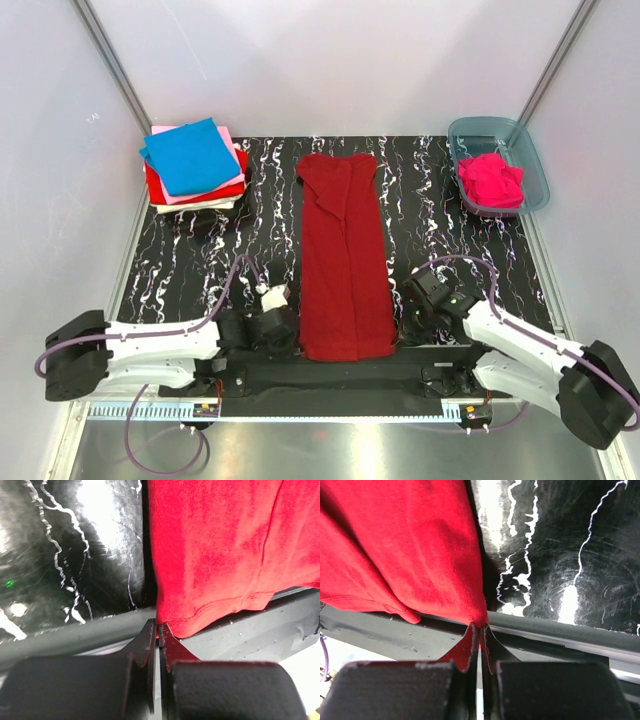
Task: Fold and stack the t-shirts
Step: Fold the tshirt
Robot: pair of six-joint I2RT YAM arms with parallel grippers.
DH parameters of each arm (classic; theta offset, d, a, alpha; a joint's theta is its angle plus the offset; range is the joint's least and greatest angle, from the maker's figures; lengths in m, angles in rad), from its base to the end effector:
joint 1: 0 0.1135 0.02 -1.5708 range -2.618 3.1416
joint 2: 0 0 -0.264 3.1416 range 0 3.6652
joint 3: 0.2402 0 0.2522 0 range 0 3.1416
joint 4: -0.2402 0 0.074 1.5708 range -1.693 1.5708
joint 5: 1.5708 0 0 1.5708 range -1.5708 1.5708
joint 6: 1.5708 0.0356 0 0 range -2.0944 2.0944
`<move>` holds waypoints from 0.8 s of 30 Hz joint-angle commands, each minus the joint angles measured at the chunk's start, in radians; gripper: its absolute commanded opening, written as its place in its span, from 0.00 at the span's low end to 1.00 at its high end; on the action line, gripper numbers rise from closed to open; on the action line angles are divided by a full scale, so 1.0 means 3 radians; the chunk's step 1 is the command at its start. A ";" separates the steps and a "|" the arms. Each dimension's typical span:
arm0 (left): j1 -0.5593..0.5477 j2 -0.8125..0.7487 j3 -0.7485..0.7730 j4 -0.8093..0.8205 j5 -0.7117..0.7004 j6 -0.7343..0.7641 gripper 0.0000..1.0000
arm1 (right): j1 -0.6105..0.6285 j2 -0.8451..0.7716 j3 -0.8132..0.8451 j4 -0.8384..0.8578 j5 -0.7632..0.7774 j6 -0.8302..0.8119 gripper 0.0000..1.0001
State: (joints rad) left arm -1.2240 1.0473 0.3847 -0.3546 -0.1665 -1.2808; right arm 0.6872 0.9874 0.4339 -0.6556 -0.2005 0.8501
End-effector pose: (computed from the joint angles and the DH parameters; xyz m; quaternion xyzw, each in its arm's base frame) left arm 0.0652 -0.1630 0.1459 -0.0499 0.9576 -0.2336 0.1612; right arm 0.1138 0.1026 0.1543 0.0617 0.9770 0.1952 0.0602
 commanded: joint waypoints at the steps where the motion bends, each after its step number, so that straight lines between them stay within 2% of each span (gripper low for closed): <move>1: -0.0011 -0.0198 0.0231 -0.0224 -0.0196 -0.0057 0.00 | 0.0031 -0.0116 0.0210 -0.0034 0.0045 0.0040 0.00; 5: 0.0005 -0.0239 0.0618 -0.0530 -0.0349 0.0045 0.00 | 0.0031 -0.0132 0.0648 -0.0115 0.0136 0.0015 0.00; 10: 0.0219 -0.0193 0.1044 -0.0899 -0.0427 0.0372 0.00 | 0.0000 0.0221 0.1263 -0.0295 0.0387 -0.0251 0.00; 14: 0.0586 -0.0142 0.1319 -0.0986 -0.0320 0.0633 0.00 | -0.0112 0.0522 0.1712 -0.0341 0.0448 -0.0415 0.00; 18: 0.0950 -0.0040 0.1535 -0.0940 -0.0146 0.1001 0.00 | -0.0454 0.0732 0.1989 -0.0315 0.0316 -0.0629 0.00; 24: 0.1400 0.0532 0.2061 -0.0940 0.0059 0.1533 0.00 | -0.0828 0.1192 0.2485 -0.0356 0.0229 -0.0942 0.00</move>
State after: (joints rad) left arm -0.8478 1.1328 0.9062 -0.6510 -0.1909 -0.9554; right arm 0.4656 1.2964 1.0885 -0.7574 -0.1223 0.6468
